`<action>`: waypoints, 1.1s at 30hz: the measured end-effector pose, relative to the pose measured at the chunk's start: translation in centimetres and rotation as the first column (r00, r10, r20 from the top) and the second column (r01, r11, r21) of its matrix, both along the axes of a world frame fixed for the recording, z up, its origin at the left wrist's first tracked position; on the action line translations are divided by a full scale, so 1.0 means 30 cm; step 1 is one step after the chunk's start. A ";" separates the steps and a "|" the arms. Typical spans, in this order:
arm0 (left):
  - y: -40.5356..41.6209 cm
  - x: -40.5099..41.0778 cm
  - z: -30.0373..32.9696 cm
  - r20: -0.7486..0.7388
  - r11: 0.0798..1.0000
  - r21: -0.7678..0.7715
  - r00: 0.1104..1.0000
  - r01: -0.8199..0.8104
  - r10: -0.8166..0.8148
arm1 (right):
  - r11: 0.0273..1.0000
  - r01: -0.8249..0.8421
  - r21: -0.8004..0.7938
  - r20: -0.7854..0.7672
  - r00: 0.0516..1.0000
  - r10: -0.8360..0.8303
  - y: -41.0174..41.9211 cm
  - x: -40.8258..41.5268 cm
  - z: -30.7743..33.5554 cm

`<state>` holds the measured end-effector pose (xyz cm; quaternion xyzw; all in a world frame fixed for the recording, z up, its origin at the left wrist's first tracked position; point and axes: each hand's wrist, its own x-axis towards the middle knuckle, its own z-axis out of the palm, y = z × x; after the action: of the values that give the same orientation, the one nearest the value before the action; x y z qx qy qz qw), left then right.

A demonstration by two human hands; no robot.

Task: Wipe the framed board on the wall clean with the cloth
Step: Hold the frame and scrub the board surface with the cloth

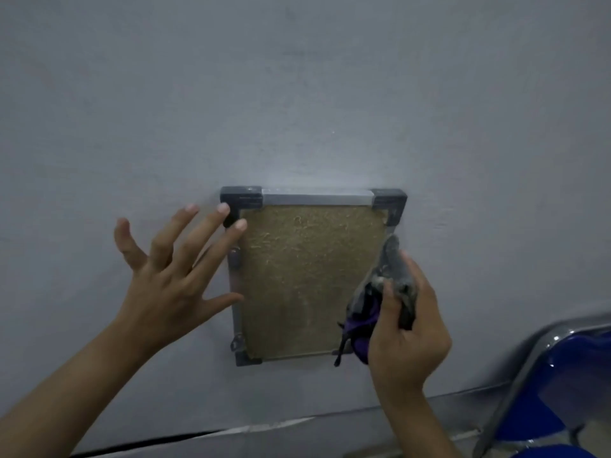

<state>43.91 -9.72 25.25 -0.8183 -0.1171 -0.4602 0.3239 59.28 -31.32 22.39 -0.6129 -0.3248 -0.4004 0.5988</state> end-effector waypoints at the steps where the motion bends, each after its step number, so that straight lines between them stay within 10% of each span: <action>1: 0.004 0.002 0.019 -0.015 1.000 -0.004 1.000 -0.024 0.024 | 0.999 0.023 0.034 0.008 1.000 -0.023 0.010 0.024 0.028; 12: 0.010 0.011 0.036 -0.085 0.996 -0.011 0.993 -0.083 0.082 | 0.997 0.080 -0.023 -0.039 0.996 -0.081 0.239 -0.068 0.021; 18: -0.017 0.004 0.047 -0.095 0.994 -0.030 0.990 -0.110 0.106 | 0.961 0.007 -0.275 0.216 0.975 0.054 0.207 -0.125 0.024; 26: -0.018 -0.020 0.081 -0.190 0.981 -0.083 0.969 -0.175 0.156 | 0.993 0.023 0.111 -0.016 1.000 -0.022 0.036 0.028 0.181; 33: -0.008 -0.004 0.078 -0.200 0.979 -0.153 0.974 -0.135 0.103 | 0.999 0.046 -0.016 0.016 0.999 -0.046 0.215 -0.014 0.148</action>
<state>43.80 -9.95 27.58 -0.8742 -0.1722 -0.3480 0.2916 58.85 -24.88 26.84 -0.6219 -0.3183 -0.4162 0.5820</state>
